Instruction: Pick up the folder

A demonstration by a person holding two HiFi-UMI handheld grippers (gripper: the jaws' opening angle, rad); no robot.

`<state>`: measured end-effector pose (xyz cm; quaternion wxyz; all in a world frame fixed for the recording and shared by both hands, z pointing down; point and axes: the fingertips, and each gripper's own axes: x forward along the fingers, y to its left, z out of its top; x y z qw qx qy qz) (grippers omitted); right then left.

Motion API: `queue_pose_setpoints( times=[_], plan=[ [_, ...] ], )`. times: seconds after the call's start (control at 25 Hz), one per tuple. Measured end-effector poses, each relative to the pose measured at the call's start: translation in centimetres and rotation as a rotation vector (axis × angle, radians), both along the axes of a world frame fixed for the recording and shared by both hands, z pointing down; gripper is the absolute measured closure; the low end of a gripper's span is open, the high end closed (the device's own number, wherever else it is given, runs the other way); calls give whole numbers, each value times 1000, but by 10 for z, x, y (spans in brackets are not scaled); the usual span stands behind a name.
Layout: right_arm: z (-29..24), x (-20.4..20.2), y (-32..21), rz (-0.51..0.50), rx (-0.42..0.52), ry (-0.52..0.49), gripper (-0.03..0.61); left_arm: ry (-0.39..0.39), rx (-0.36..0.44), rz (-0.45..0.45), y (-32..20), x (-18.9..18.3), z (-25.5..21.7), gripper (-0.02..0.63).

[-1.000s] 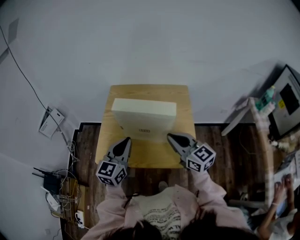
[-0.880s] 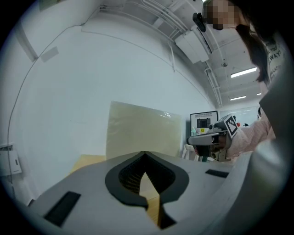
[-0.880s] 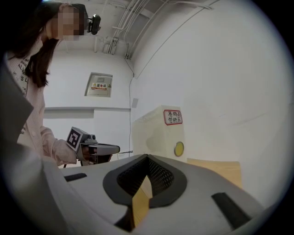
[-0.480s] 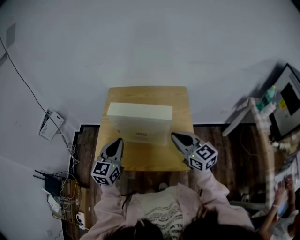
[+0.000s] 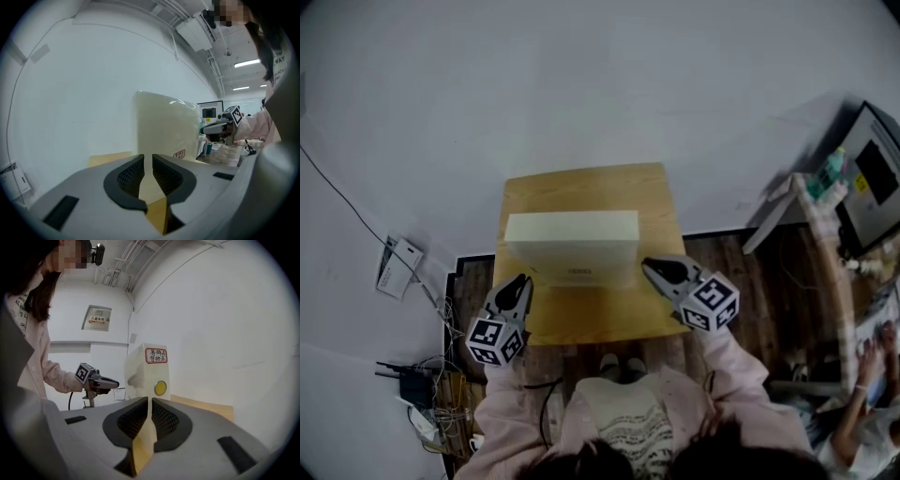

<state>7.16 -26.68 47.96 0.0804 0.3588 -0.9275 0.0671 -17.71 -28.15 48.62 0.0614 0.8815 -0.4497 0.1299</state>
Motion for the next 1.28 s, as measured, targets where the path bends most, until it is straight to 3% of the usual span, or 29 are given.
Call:
queue_pose_setpoints(
  times=[0.24, 0.48, 0.64, 0.8, 1.28],
  plan=[
    [9, -2, -2, 28, -18, 21, 509, -10, -32, 64, -8, 0, 13, 549],
    [13, -5, -6, 32, -23, 21, 434, -17, -43, 122, -20, -2, 22, 520],
    [14, -6, -9, 37, -34, -1, 373, -14, -50, 170, -26, -1, 27, 463],
    [14, -5, -12, 49, -39, -13, 360, -1, -44, 204, -32, 1, 27, 449],
    [20, -13, -21, -17, -76, -27, 276, 33, -103, 342, -40, 8, 32, 307]
  ],
)
